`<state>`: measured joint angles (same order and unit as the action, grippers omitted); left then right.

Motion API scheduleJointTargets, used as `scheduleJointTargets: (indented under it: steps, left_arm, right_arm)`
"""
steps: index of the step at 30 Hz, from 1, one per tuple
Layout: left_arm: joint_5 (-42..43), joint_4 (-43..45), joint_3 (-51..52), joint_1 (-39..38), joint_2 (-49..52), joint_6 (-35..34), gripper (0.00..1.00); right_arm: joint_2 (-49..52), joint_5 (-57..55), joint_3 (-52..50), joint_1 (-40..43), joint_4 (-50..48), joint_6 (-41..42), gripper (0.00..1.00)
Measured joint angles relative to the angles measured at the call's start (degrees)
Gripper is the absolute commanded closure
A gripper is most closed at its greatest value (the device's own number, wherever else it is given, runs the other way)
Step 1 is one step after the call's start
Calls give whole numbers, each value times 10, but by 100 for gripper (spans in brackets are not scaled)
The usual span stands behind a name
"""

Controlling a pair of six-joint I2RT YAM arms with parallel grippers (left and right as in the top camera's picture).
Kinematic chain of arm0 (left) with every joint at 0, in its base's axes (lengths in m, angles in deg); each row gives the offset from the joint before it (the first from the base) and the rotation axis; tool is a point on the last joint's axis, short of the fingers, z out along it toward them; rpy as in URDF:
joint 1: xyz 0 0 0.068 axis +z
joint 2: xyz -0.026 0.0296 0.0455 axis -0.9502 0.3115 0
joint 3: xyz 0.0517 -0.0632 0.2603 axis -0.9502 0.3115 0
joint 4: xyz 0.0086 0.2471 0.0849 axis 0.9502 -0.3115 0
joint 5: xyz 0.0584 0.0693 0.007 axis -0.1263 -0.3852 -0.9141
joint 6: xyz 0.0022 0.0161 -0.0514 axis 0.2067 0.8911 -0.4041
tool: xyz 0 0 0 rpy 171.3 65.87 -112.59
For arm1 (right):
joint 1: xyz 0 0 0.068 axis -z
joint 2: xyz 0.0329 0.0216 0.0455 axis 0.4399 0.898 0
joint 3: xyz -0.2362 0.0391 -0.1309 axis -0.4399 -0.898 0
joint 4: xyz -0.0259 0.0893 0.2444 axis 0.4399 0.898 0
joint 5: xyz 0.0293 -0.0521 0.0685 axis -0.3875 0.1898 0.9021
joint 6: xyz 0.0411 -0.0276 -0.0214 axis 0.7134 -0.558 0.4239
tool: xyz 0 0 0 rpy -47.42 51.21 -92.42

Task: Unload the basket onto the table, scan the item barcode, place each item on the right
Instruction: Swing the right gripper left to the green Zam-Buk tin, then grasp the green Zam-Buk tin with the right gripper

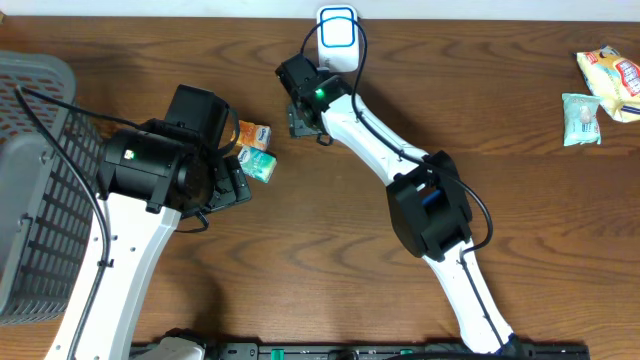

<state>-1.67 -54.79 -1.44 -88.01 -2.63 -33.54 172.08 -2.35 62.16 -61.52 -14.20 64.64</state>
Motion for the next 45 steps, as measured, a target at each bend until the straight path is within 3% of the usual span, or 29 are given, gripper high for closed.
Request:
scheduleJointTargets:
  steps: [19, 27, 36, 45]
  left_arm:
    - [0, 0, 0, 0, 0, 0, 3]
    - [0, 0, 0, 0, 0, 0, 2]
    - [0, 0, 0, 0, 0, 0, 3]
    - [0, 0, 0, 0, 0, 0, 2]
  right_arm:
    - [-14, -52, 0, 32, 110, 14, 23]
    - [-63, 12, -1, 32, 58, 32, 14]
    - [-64, 29, -2, 26, -44, 43, 18]
    - [-60, -13, -2, 23, -50, 94, 14]
